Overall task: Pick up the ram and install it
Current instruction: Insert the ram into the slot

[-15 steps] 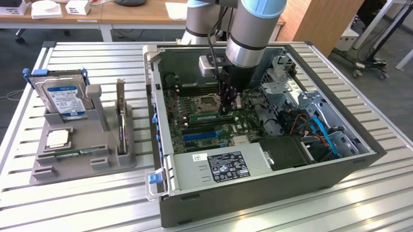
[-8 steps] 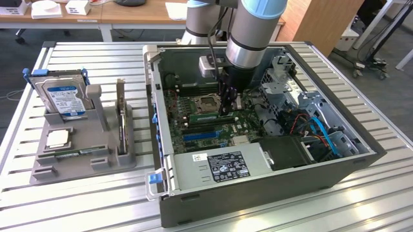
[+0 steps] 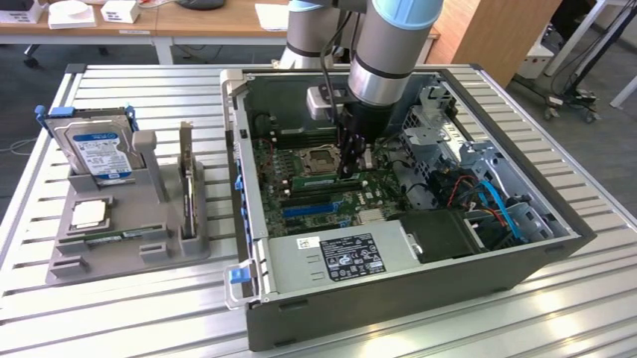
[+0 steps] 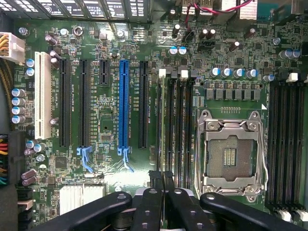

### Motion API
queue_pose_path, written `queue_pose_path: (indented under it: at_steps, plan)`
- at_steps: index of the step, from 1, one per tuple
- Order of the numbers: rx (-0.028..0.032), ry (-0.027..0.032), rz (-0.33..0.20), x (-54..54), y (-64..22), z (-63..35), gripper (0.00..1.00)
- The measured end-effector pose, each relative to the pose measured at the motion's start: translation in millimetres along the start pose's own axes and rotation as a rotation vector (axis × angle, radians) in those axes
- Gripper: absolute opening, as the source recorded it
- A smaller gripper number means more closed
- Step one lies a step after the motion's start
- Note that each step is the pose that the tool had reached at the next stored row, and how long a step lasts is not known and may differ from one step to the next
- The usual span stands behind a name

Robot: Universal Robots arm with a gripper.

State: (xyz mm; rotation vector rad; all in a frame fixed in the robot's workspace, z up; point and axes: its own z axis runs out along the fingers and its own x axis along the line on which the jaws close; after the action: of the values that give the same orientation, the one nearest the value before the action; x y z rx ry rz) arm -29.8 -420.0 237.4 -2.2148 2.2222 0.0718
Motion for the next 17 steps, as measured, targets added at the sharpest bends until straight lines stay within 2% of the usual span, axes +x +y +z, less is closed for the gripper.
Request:
queue_pose_path:
  at_steps: [17]
  plan:
    - [0.0001,-0.0006,0.005,0.1,-0.1,3.2,0.11]
